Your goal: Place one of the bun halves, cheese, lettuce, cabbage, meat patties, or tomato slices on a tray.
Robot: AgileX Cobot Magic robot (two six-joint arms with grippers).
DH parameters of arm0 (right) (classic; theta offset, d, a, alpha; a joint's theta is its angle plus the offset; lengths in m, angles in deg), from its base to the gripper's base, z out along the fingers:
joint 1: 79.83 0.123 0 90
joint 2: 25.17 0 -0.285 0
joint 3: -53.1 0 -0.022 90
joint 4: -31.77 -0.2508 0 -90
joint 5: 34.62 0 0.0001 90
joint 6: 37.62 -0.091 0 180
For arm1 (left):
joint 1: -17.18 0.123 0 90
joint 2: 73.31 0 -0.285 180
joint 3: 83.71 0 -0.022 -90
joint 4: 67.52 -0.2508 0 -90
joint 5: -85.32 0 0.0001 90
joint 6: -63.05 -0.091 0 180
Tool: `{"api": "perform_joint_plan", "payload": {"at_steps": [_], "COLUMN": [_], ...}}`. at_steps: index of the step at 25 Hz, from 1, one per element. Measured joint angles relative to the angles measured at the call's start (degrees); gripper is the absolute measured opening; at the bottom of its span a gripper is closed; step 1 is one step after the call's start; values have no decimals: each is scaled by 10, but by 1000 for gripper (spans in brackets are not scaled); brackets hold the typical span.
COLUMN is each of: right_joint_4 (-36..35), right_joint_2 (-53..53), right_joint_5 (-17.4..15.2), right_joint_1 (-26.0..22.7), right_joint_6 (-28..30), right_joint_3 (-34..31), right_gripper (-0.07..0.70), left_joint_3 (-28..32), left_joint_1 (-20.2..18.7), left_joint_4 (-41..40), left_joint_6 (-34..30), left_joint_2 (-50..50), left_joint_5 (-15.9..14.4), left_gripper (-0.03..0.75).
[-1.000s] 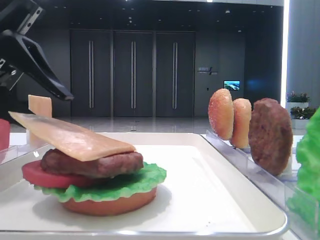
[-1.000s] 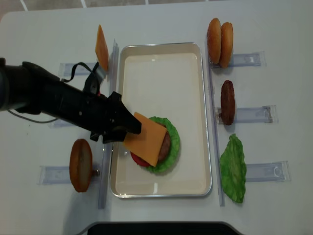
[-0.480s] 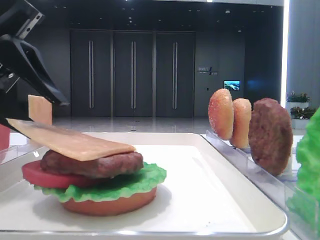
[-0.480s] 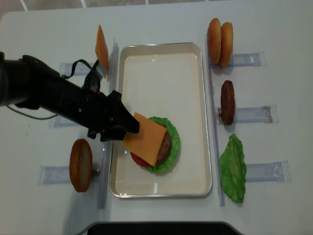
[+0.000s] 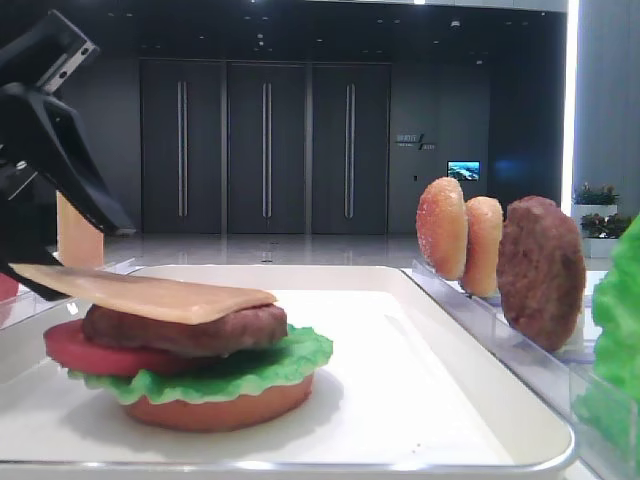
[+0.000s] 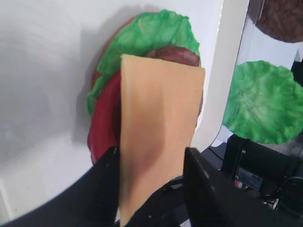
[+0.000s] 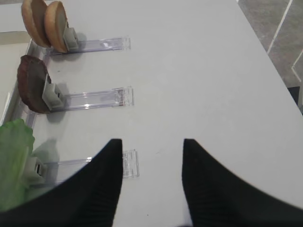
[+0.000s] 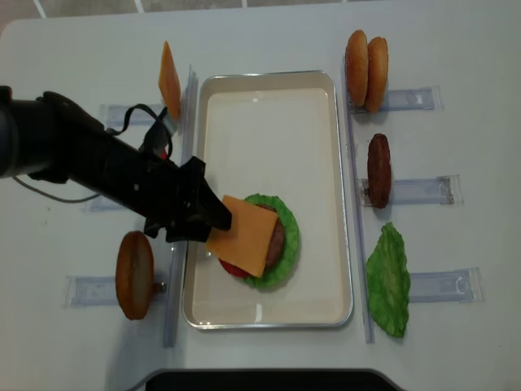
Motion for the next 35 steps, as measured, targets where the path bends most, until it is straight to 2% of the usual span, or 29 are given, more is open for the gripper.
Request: {"api": "perform_joint_plan", "payload": {"at_steps": [4,10,18,25,30,35], "right_joint_4": [0,0,0,0,0,0], "right_joint_2": [0,0,0,0,0,0], "right_joint_5": [0,0,0,0,0,0], "right_joint_1": [0,0,0,0,0,0], "right_joint_6": [0,0,0,0,0,0], "right_joint_3": [0,0,0,0,0,0], "right_gripper": [290,290,290,290,290,290], "left_joint_3": [-17,-35,-38,-94,-157,-244], "left_joint_1": [-14,-14,-14,-14,-14,-14], "left_joint_4": [-16,-95,-118,-177,-205,-292], "left_joint_6": [24,88,97,133,156,199], "left_joint_2": [0,0,0,0,0,0], "left_joint_5": [3,1,-13,-66,-105,-128], "left_gripper": [327,327,327,327,327,327]}}
